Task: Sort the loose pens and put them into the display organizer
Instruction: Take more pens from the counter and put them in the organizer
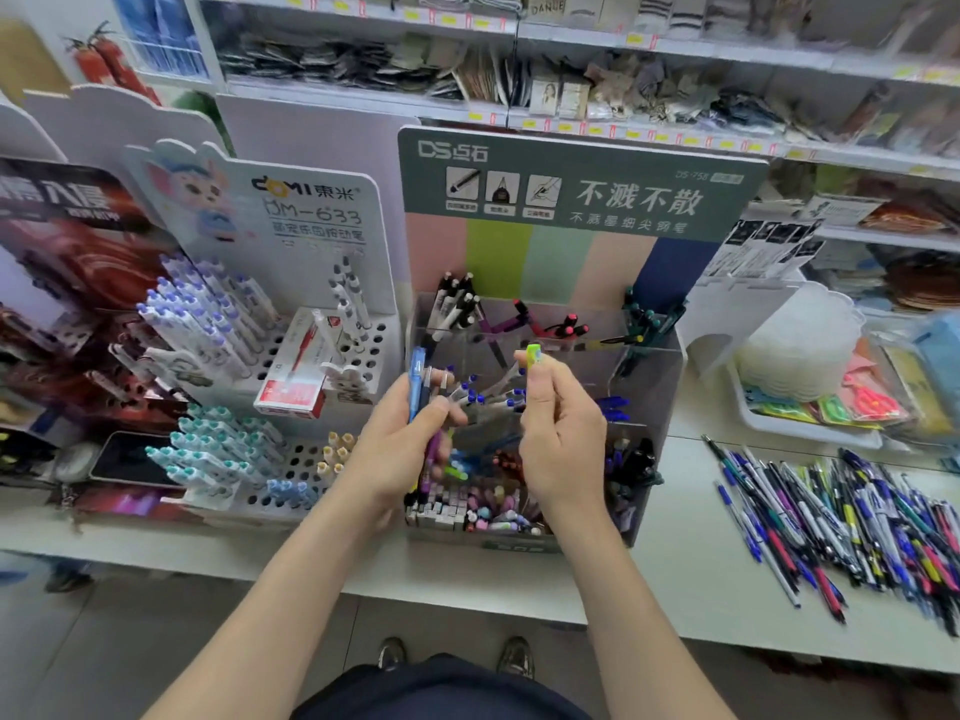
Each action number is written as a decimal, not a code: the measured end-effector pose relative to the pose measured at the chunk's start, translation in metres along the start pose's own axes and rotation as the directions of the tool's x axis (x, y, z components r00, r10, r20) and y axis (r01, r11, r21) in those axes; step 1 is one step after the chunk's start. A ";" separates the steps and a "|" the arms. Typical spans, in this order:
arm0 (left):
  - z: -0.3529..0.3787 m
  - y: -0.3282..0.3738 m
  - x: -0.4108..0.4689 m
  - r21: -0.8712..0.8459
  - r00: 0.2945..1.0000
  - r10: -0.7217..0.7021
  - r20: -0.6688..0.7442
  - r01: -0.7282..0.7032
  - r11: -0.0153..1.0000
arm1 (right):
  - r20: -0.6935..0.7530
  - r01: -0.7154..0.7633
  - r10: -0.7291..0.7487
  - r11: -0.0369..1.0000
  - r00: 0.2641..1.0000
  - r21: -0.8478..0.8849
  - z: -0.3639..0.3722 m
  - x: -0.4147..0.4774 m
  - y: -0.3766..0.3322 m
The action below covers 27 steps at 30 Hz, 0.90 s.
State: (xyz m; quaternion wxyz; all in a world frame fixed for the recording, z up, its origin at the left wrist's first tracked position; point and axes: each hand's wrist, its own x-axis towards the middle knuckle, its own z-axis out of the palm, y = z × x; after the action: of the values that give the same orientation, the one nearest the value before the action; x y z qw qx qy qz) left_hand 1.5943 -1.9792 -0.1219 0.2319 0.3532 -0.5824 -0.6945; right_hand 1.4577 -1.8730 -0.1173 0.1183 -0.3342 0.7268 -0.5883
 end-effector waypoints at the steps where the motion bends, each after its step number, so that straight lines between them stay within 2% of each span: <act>1: -0.007 -0.002 0.000 -0.048 0.999 -0.025 -0.025 0.024 0.999 | 0.065 -0.019 0.025 0.995 0.998 -0.095 0.000 0.000 0.005; 3: -0.019 -0.005 0.000 -0.135 0.997 -0.062 -0.048 0.055 0.989 | 0.221 -0.090 0.145 0.967 0.964 -0.240 0.002 -0.001 0.012; 5: -0.029 -0.006 0.001 -0.169 0.994 -0.091 -0.052 0.081 0.982 | 0.366 -0.099 0.219 0.942 0.904 -0.321 0.004 -0.004 0.015; 8: -0.038 -0.009 -0.001 -0.250 0.988 -0.150 -0.027 0.139 0.958 | 0.520 0.028 0.211 0.910 0.828 -0.414 0.015 -0.007 0.019; 10: -0.041 -0.010 -0.004 -0.317 0.986 -0.166 0.017 0.163 0.934 | 0.549 0.156 0.203 0.829 0.811 -0.538 0.028 -0.007 0.022; 13: -0.045 -0.014 -0.006 -0.283 0.987 -0.157 0.014 0.154 0.947 | 0.536 0.208 0.237 0.739 0.810 -0.641 0.044 -0.003 0.022; 17: -0.043 -0.013 -0.007 -0.206 0.986 -0.169 0.003 0.165 0.965 | 0.499 0.205 0.122 0.810 0.858 -0.550 0.054 -0.004 0.017; 21: -0.041 -0.014 -0.007 -0.137 0.988 -0.151 0.014 0.151 0.979 | 0.342 0.230 -0.045 0.822 0.938 -0.521 0.055 -0.010 0.023; 24: -0.043 -0.016 -0.006 -0.098 0.989 -0.146 0.024 0.147 0.984 | 0.314 0.243 -0.086 0.828 0.945 -0.506 0.054 -0.012 0.027; 26: -0.043 -0.016 -0.005 -0.063 0.988 -0.141 0.055 0.144 0.988 | 0.232 0.149 -0.058 0.905 0.971 -0.398 0.052 -0.015 0.021; 27: -0.042 -0.014 -0.006 -0.041 0.987 -0.140 0.085 0.144 0.989 | 0.206 0.064 0.002 0.947 0.979 -0.314 0.051 -0.015 0.015</act>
State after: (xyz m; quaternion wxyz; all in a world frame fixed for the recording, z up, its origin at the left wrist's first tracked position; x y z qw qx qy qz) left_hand 1.6312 -1.9992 -0.1376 0.1662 0.3594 -0.5483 -0.7366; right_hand 1.4927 -1.9016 -0.1485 0.1272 -0.4187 0.7910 -0.4275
